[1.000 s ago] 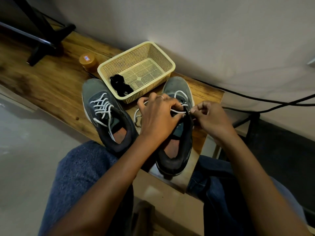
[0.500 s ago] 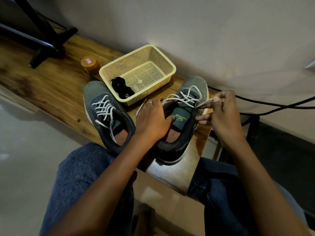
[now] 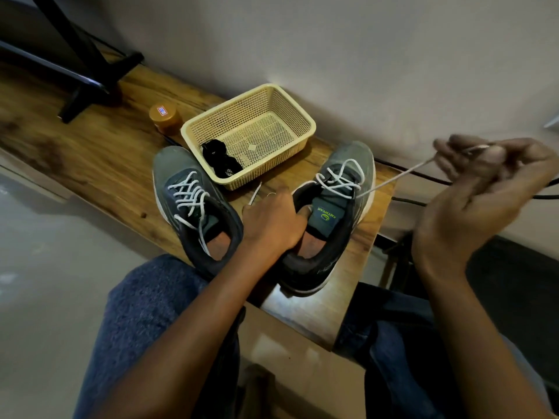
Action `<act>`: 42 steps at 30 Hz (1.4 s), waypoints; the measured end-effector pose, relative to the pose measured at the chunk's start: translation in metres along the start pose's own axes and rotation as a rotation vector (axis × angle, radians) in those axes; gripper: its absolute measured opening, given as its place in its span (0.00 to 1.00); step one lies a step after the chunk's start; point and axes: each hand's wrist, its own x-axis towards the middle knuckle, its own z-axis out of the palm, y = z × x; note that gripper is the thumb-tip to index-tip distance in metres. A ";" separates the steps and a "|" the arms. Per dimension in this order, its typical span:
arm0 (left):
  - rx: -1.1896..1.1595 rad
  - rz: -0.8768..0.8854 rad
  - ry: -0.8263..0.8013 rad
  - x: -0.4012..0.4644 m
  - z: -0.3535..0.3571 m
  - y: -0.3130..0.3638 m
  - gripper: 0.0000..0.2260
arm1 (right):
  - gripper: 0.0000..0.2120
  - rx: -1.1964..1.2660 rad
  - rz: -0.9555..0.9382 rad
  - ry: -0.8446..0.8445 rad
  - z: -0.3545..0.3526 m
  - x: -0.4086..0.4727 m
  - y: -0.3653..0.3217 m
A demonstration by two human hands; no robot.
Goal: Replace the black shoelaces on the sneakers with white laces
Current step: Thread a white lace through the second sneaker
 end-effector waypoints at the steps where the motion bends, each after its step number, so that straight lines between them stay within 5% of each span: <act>1: -0.002 0.003 0.002 0.000 0.001 -0.001 0.21 | 0.02 -0.035 -0.027 0.015 -0.002 0.002 0.000; 4: -0.022 0.034 0.028 -0.001 0.002 -0.002 0.19 | 0.04 -0.329 0.070 -0.181 -0.009 0.004 0.005; 7: -0.060 0.093 0.103 -0.001 0.002 0.000 0.18 | 0.08 -0.701 0.312 -0.662 -0.016 0.003 0.021; 12: -0.166 0.166 0.224 -0.001 -0.003 0.003 0.15 | 0.05 -0.796 0.408 -1.011 -0.009 -0.010 0.029; 25: -0.265 0.153 0.229 -0.002 -0.004 0.003 0.13 | 0.06 -0.621 0.348 -0.779 -0.008 -0.008 0.024; 27: -0.252 0.175 0.241 -0.002 -0.003 0.003 0.15 | 0.03 -0.585 0.360 -0.690 -0.009 -0.006 0.023; 31: -0.219 0.191 0.372 0.000 -0.008 0.001 0.15 | 0.13 -0.394 0.403 -0.449 -0.011 0.002 0.018; 42: -0.662 0.065 0.125 0.014 -0.005 -0.013 0.04 | 0.07 -0.241 0.351 -0.538 0.008 -0.011 0.005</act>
